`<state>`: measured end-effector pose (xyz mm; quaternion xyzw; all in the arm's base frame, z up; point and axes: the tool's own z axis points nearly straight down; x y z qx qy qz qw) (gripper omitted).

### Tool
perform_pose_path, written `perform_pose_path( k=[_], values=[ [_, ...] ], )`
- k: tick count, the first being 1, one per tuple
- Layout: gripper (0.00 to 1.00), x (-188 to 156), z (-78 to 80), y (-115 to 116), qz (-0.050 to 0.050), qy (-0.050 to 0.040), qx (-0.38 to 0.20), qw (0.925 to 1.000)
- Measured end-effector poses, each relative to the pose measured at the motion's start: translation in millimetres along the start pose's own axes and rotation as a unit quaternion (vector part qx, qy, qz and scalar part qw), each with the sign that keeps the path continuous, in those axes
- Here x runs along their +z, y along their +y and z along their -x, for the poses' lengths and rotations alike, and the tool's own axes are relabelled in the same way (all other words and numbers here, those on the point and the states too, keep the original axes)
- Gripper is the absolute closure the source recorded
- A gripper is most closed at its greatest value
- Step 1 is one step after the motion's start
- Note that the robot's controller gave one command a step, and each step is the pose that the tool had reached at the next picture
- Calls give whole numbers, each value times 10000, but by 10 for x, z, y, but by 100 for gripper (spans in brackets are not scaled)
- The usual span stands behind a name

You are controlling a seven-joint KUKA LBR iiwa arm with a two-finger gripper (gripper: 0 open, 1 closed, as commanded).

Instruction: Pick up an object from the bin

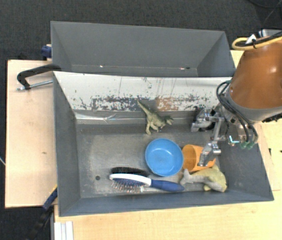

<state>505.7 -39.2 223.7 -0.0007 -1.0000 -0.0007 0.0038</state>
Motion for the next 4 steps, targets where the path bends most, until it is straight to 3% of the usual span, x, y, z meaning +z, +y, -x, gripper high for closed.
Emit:
perform_pose_path(
  k=[1,2,3,4],
  values=[
    [0,1458,296,-94,0,-7,-565,9984],
    [0,1270,301,-841,-32,-79,-1009,9949],
    [100,1271,308,-798,-16,-78,-1035,9946],
    [100,-89,331,-750,-28,-114,-961,9953]
  ],
)
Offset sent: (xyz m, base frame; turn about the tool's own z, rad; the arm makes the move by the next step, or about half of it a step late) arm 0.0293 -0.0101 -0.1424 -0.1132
